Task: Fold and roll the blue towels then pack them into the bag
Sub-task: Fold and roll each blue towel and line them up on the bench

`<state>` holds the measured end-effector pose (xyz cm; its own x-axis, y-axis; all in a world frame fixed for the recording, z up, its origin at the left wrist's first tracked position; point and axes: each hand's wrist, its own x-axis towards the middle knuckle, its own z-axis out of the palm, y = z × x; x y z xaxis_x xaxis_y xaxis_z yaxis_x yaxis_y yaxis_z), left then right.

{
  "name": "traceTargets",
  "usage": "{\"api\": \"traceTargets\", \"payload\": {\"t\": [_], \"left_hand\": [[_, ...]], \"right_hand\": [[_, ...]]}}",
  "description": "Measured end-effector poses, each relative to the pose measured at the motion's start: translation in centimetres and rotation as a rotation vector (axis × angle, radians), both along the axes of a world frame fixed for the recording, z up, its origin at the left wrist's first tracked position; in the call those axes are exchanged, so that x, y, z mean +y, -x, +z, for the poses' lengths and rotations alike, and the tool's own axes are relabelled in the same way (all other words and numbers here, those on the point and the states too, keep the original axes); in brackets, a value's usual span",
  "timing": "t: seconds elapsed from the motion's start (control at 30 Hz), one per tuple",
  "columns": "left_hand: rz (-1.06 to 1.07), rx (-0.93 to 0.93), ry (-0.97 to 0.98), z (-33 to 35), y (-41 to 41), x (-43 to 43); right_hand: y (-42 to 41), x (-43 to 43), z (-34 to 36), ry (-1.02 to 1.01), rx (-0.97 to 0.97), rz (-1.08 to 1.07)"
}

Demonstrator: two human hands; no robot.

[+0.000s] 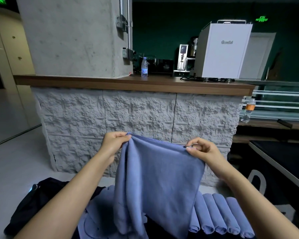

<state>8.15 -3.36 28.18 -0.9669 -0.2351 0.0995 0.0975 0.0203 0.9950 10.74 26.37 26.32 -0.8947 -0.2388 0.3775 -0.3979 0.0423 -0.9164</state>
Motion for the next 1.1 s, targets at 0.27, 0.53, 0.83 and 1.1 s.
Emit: {"api": "traceTargets", "payload": {"t": [0.27, 0.53, 0.83, 1.1], "left_hand": [[-0.028, 0.009, 0.116, -0.7, 0.1, 1.4], [-0.203, 0.040, 0.271, -0.2, -0.5, 3.8], [-0.442, 0.105, 0.222, -0.9, -1.2, 3.7], [-0.506, -0.102, 0.280, -5.5, -2.3, -0.6]], "right_hand": [[-1.6, -0.6, 2.6, -0.194, -0.152, 0.345], [0.6, -6.8, 3.5, -0.600, 0.265, -0.013], [2.5, -7.9, 2.5, -0.645, 0.232, 0.090], [3.8, -3.1, 2.3, -0.395, 0.189, -0.140]]}}
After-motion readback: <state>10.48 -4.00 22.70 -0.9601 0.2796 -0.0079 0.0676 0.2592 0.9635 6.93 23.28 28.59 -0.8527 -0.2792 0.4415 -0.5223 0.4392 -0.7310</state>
